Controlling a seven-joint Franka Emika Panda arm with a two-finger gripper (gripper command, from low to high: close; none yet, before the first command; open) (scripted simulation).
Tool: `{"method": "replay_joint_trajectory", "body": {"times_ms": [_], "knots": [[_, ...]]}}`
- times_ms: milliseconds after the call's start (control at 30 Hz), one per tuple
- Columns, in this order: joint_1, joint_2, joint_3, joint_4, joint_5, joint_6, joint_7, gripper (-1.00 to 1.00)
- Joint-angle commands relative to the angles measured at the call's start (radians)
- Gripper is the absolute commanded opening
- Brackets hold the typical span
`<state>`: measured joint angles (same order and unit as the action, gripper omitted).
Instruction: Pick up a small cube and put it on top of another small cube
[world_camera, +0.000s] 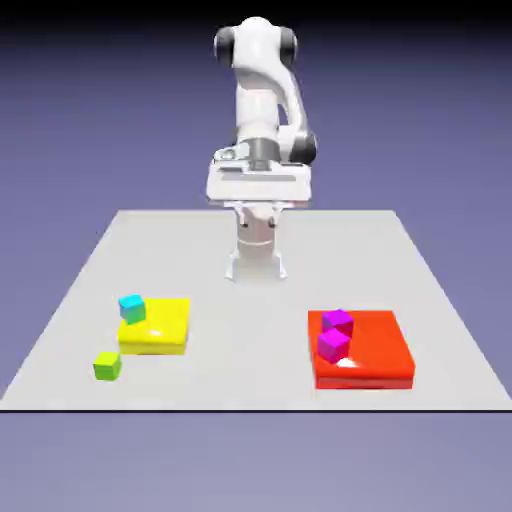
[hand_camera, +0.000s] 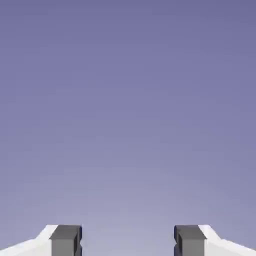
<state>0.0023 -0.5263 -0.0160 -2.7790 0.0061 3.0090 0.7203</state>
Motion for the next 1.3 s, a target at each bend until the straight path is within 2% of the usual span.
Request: {"method": "replay_joint_trajectory", "body": {"times_ms": [0,933,1000,1133,1167,1267], "knots": [[-0.008,0.036,-0.013,0.026,0.005,-0.023,-0.017,0.00],[-0.233,1.051,-0.386,0.746,0.148,-0.674,-0.497,0.00],[-0.235,1.058,-0.388,0.751,0.149,-0.679,-0.501,0.00],[-0.278,1.191,-0.336,0.748,0.202,-0.546,-0.532,0.00],[-0.278,1.191,-0.336,0.748,0.202,-0.546,-0.532,-1.00],[-0.255,1.118,-0.365,0.749,0.173,-0.618,-0.515,-1.00]]}}
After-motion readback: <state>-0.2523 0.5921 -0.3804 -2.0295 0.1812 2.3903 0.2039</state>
